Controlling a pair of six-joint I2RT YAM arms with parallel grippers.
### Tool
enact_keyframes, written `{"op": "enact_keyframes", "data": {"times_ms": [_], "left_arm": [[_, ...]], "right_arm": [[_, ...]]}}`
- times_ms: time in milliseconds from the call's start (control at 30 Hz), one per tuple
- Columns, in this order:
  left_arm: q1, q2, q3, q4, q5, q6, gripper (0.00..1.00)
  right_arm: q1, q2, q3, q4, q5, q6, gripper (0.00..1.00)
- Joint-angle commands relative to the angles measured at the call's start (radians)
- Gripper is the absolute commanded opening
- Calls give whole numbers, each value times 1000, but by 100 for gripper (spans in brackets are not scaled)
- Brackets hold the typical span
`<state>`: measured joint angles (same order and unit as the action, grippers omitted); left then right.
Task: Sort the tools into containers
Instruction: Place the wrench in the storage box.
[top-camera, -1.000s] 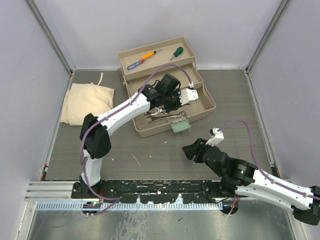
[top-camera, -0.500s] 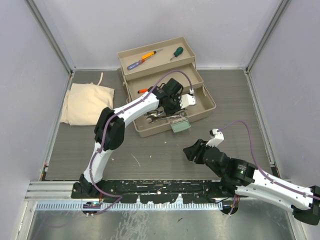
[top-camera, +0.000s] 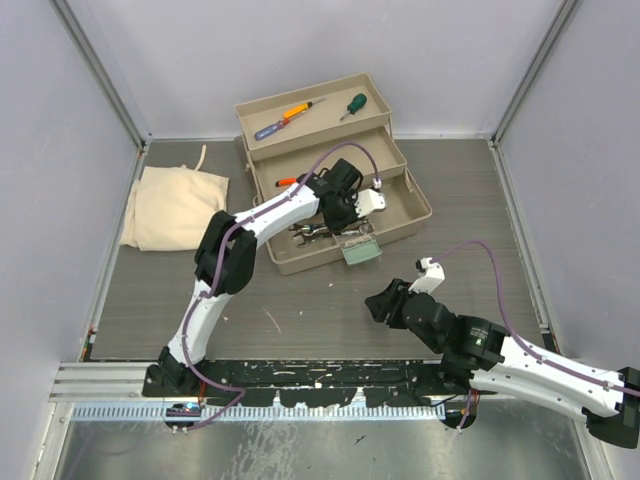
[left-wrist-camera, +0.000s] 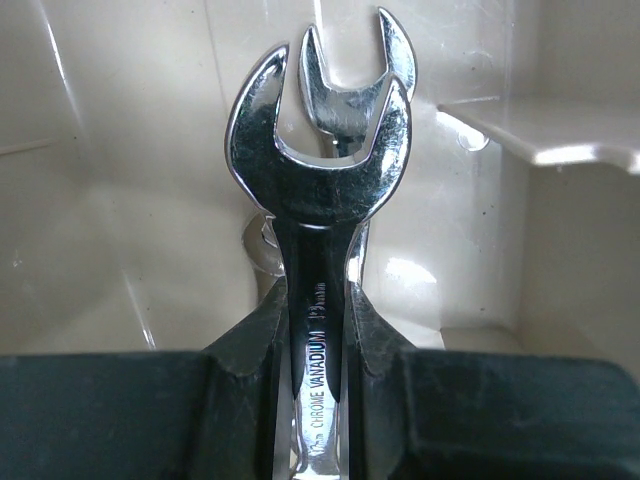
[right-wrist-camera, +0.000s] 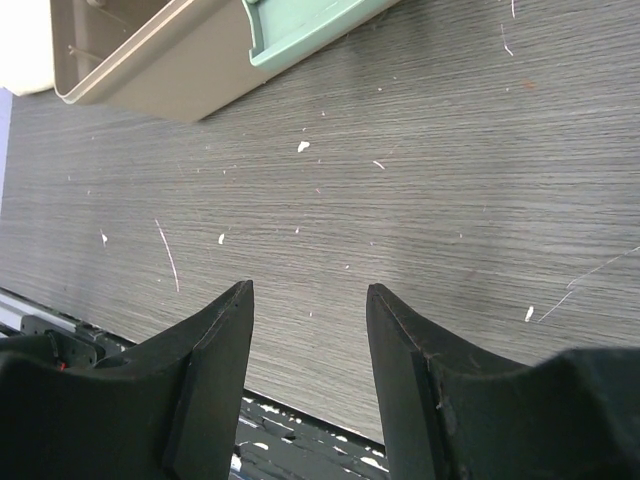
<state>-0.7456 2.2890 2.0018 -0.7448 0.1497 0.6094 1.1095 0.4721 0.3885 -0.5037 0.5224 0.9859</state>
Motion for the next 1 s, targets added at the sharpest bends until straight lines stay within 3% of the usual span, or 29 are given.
{"op": "enact_keyframes", "data": {"times_ms": [0,500,967], "left_arm": [[8,14,69,29,-2,-27,11],[16,-19,52,74,-10,-102,35],[16,-255,-5,118,78,-175,37]], "right_arm": [[0,7,18,31,12,25,54],[0,50,39,33,4,24,54],[0,79,46,60,24,4,54]]}}
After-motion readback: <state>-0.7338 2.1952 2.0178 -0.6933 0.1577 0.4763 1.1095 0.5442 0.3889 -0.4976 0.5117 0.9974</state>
